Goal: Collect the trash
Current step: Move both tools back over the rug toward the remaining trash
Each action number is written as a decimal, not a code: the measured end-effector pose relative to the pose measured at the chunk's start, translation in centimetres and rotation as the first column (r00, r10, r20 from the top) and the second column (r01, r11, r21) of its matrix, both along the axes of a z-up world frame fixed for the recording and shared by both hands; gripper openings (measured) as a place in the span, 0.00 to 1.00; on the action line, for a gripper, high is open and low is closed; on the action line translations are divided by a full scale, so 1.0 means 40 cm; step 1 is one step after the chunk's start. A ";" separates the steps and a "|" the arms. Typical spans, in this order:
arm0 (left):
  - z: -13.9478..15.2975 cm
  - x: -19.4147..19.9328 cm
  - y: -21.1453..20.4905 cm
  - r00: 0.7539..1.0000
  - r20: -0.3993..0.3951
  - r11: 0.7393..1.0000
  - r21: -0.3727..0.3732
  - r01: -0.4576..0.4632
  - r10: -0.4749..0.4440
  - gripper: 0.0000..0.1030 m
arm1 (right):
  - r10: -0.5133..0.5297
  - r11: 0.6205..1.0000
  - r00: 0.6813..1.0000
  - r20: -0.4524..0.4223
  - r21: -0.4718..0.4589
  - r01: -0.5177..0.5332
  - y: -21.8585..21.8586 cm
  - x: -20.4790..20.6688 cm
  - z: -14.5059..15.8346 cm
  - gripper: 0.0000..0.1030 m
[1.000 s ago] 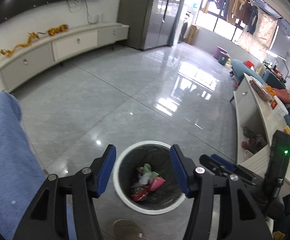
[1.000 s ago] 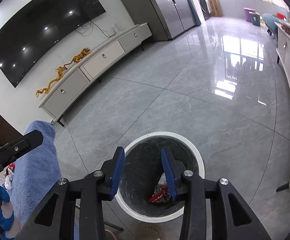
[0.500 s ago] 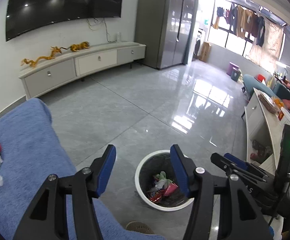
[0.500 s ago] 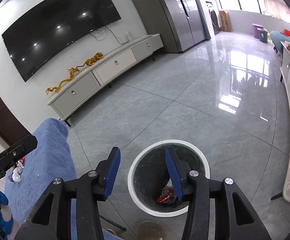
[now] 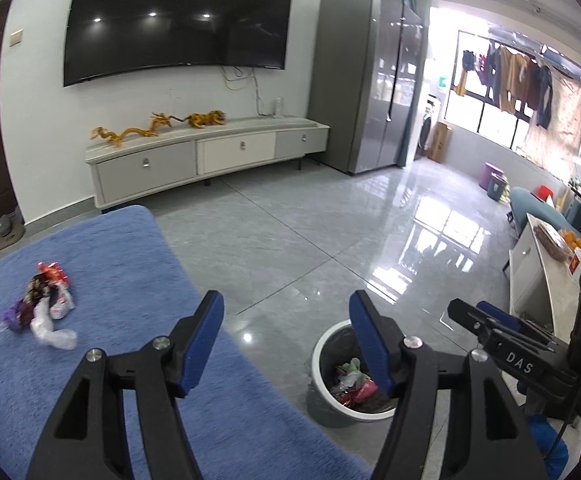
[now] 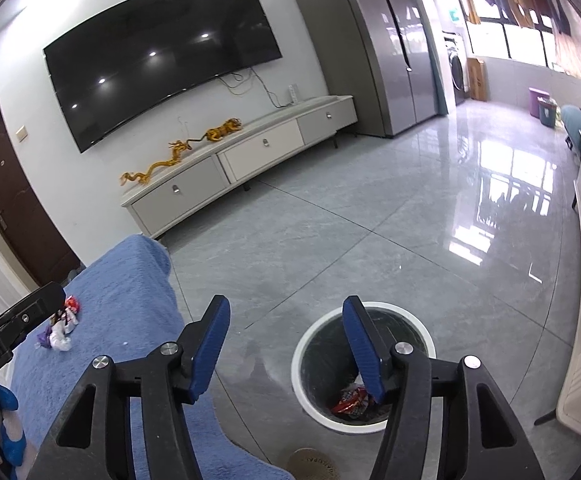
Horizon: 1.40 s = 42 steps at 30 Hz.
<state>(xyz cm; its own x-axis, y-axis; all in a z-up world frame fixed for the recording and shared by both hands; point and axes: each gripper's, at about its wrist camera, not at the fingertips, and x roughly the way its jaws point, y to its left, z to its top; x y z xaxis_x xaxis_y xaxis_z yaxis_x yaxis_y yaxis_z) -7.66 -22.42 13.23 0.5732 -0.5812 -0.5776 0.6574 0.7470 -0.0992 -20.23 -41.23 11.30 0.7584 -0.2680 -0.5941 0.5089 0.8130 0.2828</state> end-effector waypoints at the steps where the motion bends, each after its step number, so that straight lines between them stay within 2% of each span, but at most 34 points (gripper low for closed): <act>1: 0.003 0.001 0.015 1.000 -0.001 1.000 -0.003 -0.008 0.008 0.62 | 0.005 1.000 1.000 0.001 -0.005 -0.005 0.010 0.003 0.003 0.58; 8: 0.016 -0.003 0.098 0.998 0.005 0.998 -0.018 -0.060 0.060 0.62 | 0.038 0.998 0.999 -0.009 -0.040 -0.039 0.067 0.015 0.024 0.65; 16: 0.027 -0.018 0.149 0.995 0.026 0.994 -0.040 -0.100 0.102 0.62 | 0.035 0.995 0.999 0.000 -0.095 -0.035 0.115 0.018 0.046 0.86; 24: 0.037 -0.028 0.186 0.989 0.044 0.989 -0.055 -0.136 0.138 0.62 | 0.025 0.992 0.999 0.038 -0.125 -0.020 0.144 0.003 0.066 1.00; 42: 0.063 -0.071 0.253 0.978 0.110 0.980 -0.113 -0.166 0.178 0.62 | 0.052 0.991 0.992 0.115 -0.127 -0.037 0.174 -0.032 0.091 1.00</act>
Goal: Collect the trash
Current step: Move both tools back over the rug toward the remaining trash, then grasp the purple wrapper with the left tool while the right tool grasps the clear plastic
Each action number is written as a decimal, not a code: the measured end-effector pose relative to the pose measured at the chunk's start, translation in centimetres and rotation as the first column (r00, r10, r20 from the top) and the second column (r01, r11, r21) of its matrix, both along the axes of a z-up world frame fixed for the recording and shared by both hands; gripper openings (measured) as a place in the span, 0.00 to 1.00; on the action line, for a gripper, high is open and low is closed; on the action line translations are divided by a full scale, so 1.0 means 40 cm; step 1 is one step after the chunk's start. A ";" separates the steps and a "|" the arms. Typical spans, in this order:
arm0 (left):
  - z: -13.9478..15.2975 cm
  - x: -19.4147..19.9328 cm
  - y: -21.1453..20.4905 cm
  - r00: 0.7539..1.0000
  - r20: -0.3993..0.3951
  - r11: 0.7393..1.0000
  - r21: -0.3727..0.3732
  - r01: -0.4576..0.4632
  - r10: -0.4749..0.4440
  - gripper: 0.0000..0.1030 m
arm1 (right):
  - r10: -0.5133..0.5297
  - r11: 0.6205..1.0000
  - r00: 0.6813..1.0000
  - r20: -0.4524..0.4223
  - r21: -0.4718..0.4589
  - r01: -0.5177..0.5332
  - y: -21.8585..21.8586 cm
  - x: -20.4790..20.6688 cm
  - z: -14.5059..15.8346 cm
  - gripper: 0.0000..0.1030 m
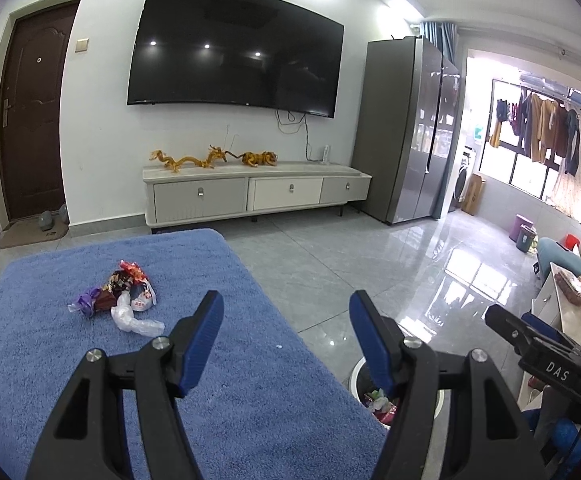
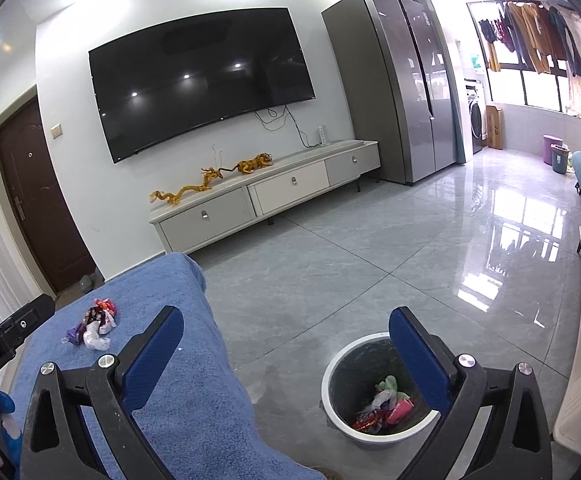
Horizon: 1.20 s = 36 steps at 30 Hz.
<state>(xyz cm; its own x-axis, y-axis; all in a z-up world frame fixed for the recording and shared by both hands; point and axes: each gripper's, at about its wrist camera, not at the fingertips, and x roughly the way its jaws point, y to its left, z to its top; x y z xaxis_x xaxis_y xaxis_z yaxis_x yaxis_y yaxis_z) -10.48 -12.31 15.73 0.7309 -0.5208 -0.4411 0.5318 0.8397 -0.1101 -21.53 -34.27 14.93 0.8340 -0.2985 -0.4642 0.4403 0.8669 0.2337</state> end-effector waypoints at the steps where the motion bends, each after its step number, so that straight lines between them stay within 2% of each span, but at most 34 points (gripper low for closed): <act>1: 0.001 -0.001 0.003 1.000 0.003 1.000 0.003 0.001 -0.001 0.62 | 0.004 1.000 1.000 0.001 0.000 -0.004 0.002 0.001 0.001 1.00; 20: -0.039 0.055 0.091 0.999 -0.043 1.000 0.002 -0.014 0.014 0.62 | 0.046 0.998 0.996 -0.074 -0.035 -0.049 0.079 0.066 0.005 1.00; 28: -0.082 0.139 0.175 0.993 -0.096 0.997 0.002 -0.075 0.075 0.62 | 0.144 0.987 0.983 -0.117 -0.059 -0.152 0.165 0.163 0.003 1.00; 36: -0.118 0.240 0.268 0.978 -0.104 0.983 0.054 -0.175 0.180 0.62 | 0.290 0.952 0.944 -0.158 -0.053 -0.301 0.255 0.294 -0.010 1.00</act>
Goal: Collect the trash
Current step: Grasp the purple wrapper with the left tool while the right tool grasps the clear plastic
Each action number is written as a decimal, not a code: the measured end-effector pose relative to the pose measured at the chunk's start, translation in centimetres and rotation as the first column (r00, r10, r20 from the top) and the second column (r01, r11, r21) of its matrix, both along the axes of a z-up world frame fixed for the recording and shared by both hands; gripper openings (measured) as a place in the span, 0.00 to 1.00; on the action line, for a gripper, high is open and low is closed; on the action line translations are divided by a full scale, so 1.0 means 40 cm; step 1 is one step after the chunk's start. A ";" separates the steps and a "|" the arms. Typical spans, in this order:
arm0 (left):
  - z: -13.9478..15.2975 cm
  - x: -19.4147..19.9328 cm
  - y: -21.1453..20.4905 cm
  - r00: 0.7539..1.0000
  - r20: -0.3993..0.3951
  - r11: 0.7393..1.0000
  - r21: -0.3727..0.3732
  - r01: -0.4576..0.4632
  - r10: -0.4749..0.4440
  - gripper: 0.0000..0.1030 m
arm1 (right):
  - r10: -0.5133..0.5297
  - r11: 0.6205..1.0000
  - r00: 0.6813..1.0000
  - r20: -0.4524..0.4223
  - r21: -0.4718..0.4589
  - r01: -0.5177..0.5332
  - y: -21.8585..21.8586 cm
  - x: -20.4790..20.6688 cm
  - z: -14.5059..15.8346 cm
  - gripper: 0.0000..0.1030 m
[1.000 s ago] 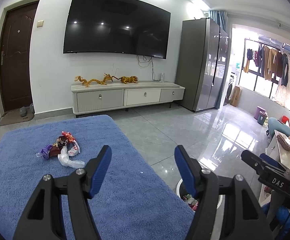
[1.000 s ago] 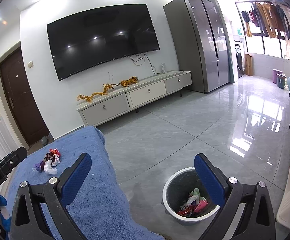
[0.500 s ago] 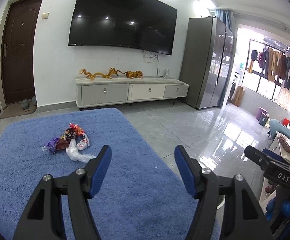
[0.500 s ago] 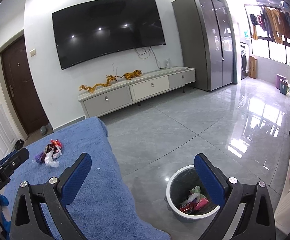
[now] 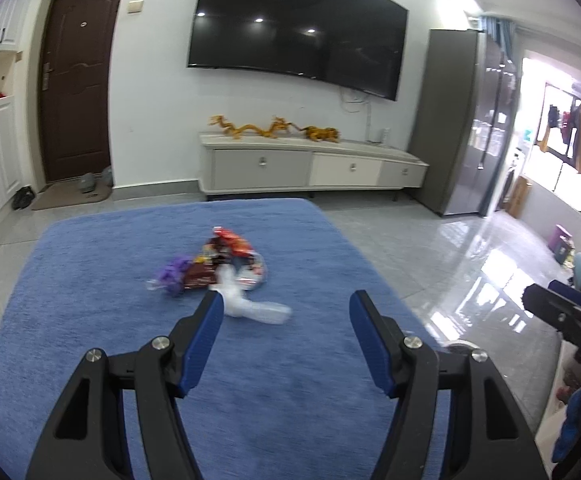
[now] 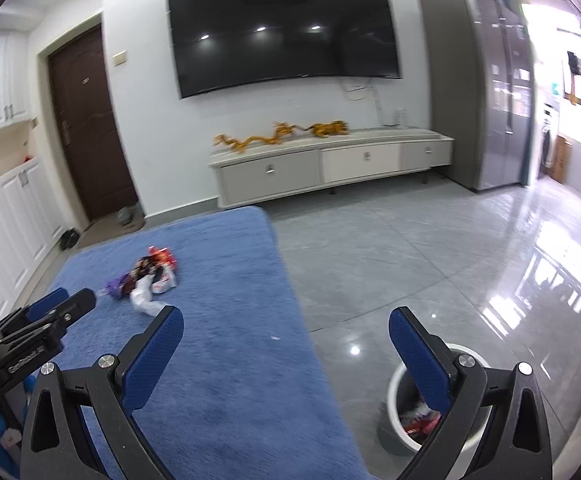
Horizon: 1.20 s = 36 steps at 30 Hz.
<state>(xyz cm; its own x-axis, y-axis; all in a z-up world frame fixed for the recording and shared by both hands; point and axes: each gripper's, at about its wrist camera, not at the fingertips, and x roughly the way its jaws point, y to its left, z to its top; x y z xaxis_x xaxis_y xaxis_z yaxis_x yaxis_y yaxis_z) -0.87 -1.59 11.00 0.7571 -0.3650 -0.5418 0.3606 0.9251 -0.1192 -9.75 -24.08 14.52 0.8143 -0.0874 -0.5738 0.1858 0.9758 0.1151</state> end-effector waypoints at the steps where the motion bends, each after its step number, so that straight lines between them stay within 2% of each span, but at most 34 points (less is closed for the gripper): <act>1: -0.007 0.016 0.016 1.000 -0.002 1.000 0.008 -0.014 0.014 0.62 | 0.019 1.000 1.000 -0.006 -0.003 -0.019 0.012 0.017 -0.002 1.00; 12: -0.066 0.177 0.136 0.993 -0.043 0.991 0.080 -0.107 0.111 0.62 | 0.220 0.975 0.972 -0.079 0.018 -0.220 0.135 0.202 -0.073 0.99; 15: -0.083 0.232 0.171 0.993 -0.080 0.995 0.058 -0.082 0.087 0.62 | 0.279 0.960 0.955 -0.100 0.023 -0.278 0.170 0.251 -0.098 0.97; 20: -0.118 0.312 0.203 0.991 -0.130 0.999 0.045 0.020 -0.014 0.62 | 0.378 0.926 0.915 -0.141 0.040 -0.376 0.229 0.339 -0.158 0.91; 25: -0.155 0.386 0.187 0.977 -0.191 0.995 -0.001 0.100 -0.098 0.62 | 0.448 0.894 0.876 -0.179 0.064 -0.444 0.277 0.403 -0.228 0.80; 28: -0.168 0.426 0.165 0.967 -0.215 0.990 -0.030 0.137 -0.140 0.62 | 0.480 0.876 0.855 -0.195 0.071 -0.476 0.301 0.434 -0.258 0.77; 29: -0.173 0.437 0.154 0.967 -0.219 0.991 -0.019 0.131 -0.132 0.62 | 0.489 0.872 0.850 -0.197 0.074 -0.484 0.306 0.440 -0.265 0.76; 33: -0.188 0.455 0.154 0.967 -0.228 0.994 -0.032 0.108 -0.112 0.62 | 0.505 0.863 0.836 -0.214 0.085 -0.499 0.324 0.467 -0.292 0.59; 36: -0.207 0.457 0.177 0.966 -0.249 0.997 -0.036 0.071 -0.078 0.61 | 0.517 0.856 0.827 -0.220 0.097 -0.509 0.330 0.477 -0.303 0.53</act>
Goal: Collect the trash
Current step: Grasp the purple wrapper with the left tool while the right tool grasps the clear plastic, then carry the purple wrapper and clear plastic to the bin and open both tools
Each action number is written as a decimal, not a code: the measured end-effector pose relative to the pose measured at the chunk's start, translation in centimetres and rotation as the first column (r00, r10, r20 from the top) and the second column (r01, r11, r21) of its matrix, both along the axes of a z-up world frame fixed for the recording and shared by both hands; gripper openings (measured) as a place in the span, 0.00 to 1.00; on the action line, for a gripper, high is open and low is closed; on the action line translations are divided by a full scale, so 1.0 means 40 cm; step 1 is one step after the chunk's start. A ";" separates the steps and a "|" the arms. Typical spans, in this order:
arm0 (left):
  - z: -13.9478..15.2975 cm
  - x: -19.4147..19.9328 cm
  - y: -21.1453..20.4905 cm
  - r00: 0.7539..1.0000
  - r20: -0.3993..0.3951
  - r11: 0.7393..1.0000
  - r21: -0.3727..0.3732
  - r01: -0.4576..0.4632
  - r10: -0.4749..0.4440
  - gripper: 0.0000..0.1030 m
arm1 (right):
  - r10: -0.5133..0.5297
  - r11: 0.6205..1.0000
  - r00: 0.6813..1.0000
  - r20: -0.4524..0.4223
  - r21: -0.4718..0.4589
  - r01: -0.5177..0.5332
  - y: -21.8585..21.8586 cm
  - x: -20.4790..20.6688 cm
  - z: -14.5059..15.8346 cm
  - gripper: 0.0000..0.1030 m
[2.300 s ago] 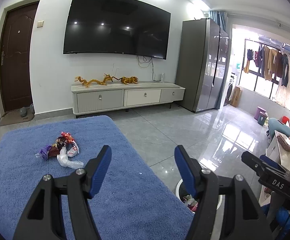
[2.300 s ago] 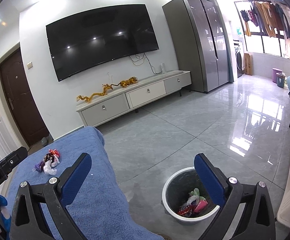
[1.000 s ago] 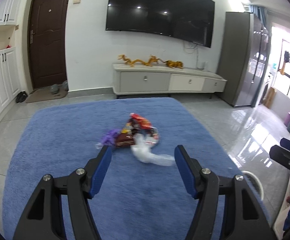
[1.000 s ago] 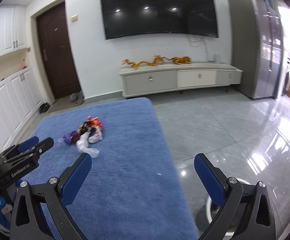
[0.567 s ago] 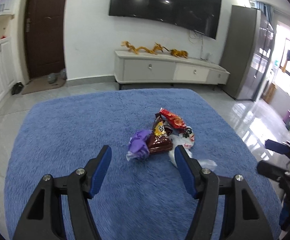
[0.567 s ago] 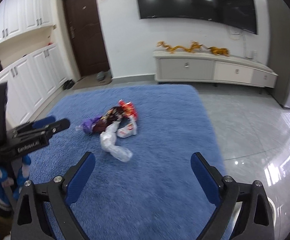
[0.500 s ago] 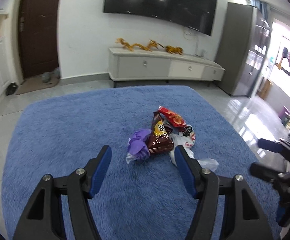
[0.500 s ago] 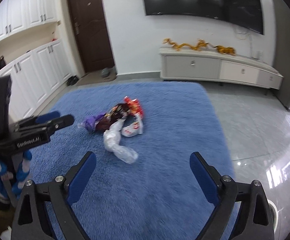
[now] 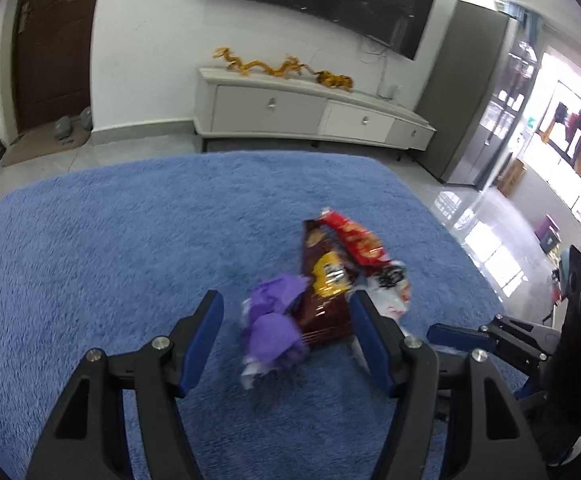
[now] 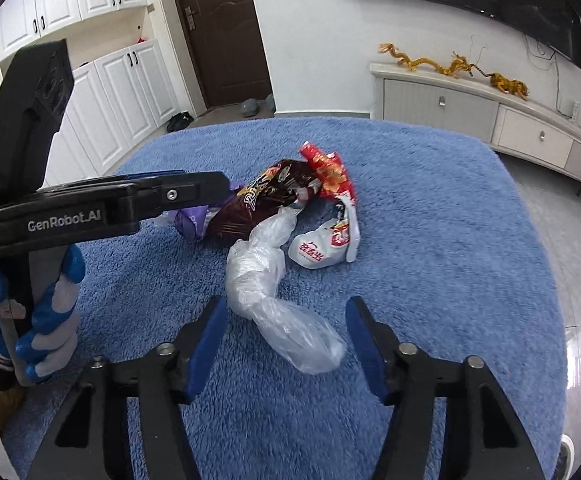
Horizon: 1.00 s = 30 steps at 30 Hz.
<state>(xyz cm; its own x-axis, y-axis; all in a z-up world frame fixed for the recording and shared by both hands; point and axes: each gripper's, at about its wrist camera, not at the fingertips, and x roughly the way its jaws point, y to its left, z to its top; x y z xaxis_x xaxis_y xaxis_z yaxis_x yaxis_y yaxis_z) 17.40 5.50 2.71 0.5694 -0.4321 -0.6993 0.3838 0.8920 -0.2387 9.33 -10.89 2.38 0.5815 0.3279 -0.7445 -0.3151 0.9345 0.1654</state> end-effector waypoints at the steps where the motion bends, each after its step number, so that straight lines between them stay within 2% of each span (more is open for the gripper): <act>1: -0.009 0.004 0.010 1.000 -0.015 1.000 -0.007 -0.011 0.011 0.61 | 0.004 1.000 1.000 -0.006 0.006 -0.004 0.000 0.004 -0.003 0.46; 2: -0.015 0.008 0.018 0.999 -0.026 1.000 -0.008 -0.020 0.020 0.60 | 0.009 1.000 1.000 -0.009 0.010 -0.009 0.001 0.005 -0.004 0.42; 4: -0.031 0.014 0.028 0.998 -0.051 0.999 -0.001 -0.036 0.036 0.46 | 0.022 1.000 1.000 -0.010 0.017 -0.022 0.002 0.001 -0.004 0.25; 5: -0.039 0.016 0.033 0.997 -0.069 0.999 -0.009 -0.038 0.037 0.43 | 0.028 0.999 1.000 -0.012 0.020 -0.028 0.002 -0.003 -0.004 0.22; 6: -0.042 0.015 0.037 0.996 -0.080 0.999 -0.023 -0.038 0.036 0.38 | 0.033 0.999 0.999 -0.014 0.024 -0.033 0.003 -0.006 -0.005 0.18; 7: -0.042 0.011 0.037 0.996 -0.085 0.999 -0.035 -0.033 0.030 0.28 | 0.044 0.999 0.999 -0.018 0.033 -0.044 0.004 -0.012 -0.005 0.16; 8: -0.038 0.003 0.034 0.997 -0.077 0.999 -0.036 -0.023 0.020 0.26 | 0.055 0.998 0.998 -0.020 0.039 -0.054 0.006 -0.016 -0.005 0.15; 11: -0.030 -0.028 0.026 0.999 -0.039 0.999 0.014 -0.035 0.035 0.25 | 0.098 0.994 0.995 -0.021 0.060 -0.097 0.015 -0.044 0.007 0.13; 15: -0.015 -0.076 0.039 0.997 -0.013 0.996 0.042 -0.075 0.075 0.24 | 0.120 0.991 0.993 -0.010 0.066 -0.119 0.023 -0.093 0.031 0.12; 22: 0.036 -0.197 0.038 0.992 0.063 0.988 0.096 -0.117 0.111 0.24 | 0.036 0.993 0.999 0.026 0.111 -0.039 -0.033 -0.170 0.094 0.12; 30: 0.072 -0.330 -0.032 0.992 0.111 0.987 0.142 -0.081 0.066 0.24 | -0.078 0.990 0.995 0.059 0.124 0.071 -0.116 -0.279 0.157 0.12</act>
